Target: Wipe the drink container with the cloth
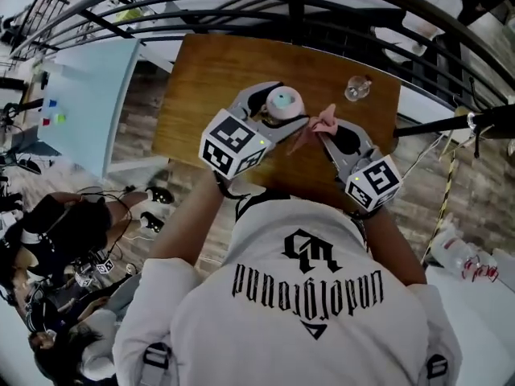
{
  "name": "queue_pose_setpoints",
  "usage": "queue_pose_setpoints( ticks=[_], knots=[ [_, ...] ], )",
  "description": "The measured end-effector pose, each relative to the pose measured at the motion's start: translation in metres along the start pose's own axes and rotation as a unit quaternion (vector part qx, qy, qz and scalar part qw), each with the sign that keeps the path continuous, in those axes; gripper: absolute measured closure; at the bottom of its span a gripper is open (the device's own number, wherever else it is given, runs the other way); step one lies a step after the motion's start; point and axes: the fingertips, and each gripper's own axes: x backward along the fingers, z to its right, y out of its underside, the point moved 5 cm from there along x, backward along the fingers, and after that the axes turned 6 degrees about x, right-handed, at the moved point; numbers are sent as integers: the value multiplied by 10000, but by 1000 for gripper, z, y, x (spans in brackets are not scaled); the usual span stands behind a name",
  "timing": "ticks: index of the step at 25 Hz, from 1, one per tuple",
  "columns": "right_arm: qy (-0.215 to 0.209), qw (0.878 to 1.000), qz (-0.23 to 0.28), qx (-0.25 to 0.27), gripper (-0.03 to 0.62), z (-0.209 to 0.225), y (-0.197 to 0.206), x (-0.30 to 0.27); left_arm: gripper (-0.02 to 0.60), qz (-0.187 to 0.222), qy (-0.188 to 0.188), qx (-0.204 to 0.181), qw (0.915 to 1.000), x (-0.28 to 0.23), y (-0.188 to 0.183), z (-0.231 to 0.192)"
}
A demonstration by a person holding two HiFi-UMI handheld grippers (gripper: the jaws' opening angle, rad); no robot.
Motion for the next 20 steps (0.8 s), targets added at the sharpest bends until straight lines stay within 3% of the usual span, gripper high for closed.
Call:
queue_pose_setpoints(
  ticks=[9,15,20],
  knots=[
    [-502,9924,590,952,546,-15,-68,16,192,307,-230,88,9992,11,-74,43],
    [-541,9926,265,1052,546,-21,-37,17,190,389,-455,37,9982,23,-100,52],
    [-577,9930,16,1029,546,-28,-11,20,190,349,-597,135,9975,22,-98,57]
  ],
)
